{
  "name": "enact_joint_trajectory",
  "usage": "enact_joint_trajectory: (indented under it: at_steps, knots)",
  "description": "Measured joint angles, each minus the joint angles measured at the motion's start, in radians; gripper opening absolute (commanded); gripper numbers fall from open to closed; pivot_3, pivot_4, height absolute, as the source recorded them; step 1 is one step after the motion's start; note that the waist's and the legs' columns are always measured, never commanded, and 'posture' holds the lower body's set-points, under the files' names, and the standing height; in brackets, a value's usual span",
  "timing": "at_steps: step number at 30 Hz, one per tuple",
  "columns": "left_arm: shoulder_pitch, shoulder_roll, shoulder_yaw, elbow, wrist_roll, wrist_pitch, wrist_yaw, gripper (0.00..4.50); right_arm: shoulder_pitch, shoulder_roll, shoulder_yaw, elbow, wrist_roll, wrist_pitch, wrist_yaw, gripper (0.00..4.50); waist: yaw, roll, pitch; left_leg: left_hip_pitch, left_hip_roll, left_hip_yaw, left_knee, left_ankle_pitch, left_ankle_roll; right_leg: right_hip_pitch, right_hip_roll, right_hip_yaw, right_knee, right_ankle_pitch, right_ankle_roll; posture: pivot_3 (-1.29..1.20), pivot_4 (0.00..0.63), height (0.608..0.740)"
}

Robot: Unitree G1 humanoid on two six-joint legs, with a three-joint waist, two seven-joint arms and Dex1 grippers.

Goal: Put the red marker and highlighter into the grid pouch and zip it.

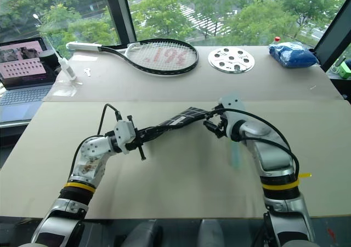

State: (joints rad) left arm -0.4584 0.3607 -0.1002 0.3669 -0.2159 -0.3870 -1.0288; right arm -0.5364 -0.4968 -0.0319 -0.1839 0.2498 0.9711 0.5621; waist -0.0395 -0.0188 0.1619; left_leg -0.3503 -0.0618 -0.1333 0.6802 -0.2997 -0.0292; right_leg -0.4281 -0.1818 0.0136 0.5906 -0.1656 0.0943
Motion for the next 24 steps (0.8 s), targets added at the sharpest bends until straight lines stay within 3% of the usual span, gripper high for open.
enact_joint_trajectory:
  at_steps: [6,13,24]
  knots:
    - [0.000,-0.002,0.000,0.002,0.000,0.000,0.004,0.00,0.041,-0.057,-0.103,-0.031,0.095,0.033,0.051,3.69,0.004,0.000,0.000,0.000,0.000,0.000,0.000,0.000,0.000,0.001,0.000,0.000,0.000,0.000,0.000,0.00,0.150,0.740]
    - [-0.012,-0.018,0.001,0.005,0.000,0.001,0.016,0.00,0.143,0.008,-0.014,-0.059,0.115,0.041,0.010,3.69,-0.001,0.000,0.000,0.000,0.000,0.000,0.000,0.000,0.000,0.000,0.000,0.000,0.000,0.000,0.000,0.00,0.150,0.740]
    - [-0.014,-0.025,0.001,0.017,-0.001,0.005,0.018,0.00,0.117,0.022,0.050,0.034,0.023,-0.068,-0.064,3.69,0.000,0.000,0.000,0.000,0.000,0.000,0.000,0.000,0.000,0.001,0.000,0.000,0.000,0.000,0.000,0.00,0.150,0.740]
